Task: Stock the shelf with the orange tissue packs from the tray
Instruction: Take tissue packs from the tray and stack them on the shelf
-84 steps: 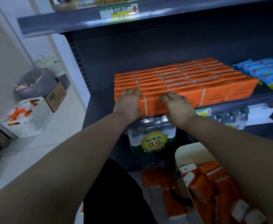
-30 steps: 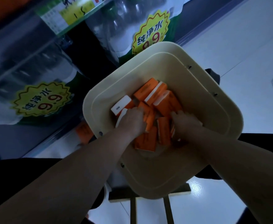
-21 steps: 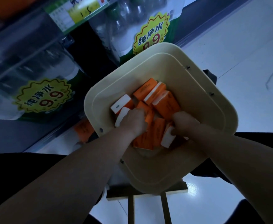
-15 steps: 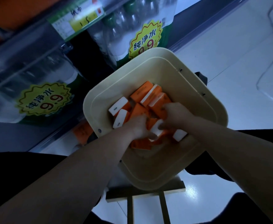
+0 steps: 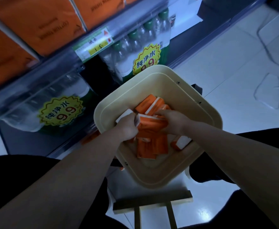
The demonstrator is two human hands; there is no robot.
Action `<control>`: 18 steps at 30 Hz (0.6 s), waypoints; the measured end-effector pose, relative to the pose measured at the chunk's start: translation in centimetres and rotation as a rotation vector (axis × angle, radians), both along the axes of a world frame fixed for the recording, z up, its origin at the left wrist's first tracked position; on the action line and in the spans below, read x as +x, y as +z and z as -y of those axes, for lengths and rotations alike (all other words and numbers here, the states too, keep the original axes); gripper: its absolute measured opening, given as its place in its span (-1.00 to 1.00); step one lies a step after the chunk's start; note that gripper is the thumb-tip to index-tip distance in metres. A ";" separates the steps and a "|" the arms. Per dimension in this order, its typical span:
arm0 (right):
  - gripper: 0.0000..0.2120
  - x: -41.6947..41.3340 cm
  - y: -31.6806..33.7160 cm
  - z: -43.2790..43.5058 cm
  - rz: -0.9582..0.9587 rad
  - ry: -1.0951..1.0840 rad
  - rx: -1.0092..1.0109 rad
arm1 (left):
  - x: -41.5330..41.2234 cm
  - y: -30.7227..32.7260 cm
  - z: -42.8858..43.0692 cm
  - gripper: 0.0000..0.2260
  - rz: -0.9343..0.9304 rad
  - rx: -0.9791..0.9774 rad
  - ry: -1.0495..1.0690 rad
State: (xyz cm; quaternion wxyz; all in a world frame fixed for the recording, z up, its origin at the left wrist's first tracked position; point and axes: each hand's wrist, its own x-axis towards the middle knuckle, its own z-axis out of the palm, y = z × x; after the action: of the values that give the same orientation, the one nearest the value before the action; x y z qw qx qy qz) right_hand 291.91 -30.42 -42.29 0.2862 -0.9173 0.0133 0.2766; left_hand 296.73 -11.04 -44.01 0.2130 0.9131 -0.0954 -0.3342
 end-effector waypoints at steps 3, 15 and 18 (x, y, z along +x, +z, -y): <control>-0.45 -0.2 0.1 0.3 0.052 -0.033 -0.018 | 0.1 0.5 0.9 -0.79 -0.024 -0.038 0.007; -0.50 -0.1 0.2 1.5 0.239 -0.046 0.010 | 1.5 1.5 4.6 0.15 -0.120 -0.349 0.156; -0.62 -0.5 0.0 2.1 0.145 -0.281 0.183 | 1.7 2.1 3.9 0.27 -0.155 -0.241 0.126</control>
State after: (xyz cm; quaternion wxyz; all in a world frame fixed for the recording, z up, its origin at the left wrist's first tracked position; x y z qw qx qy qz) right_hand 291.43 -32.51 -42.26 0.4047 -0.8940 0.0955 0.1672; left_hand 298.45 -14.90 -41.91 0.3486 0.8565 -0.0605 -0.3758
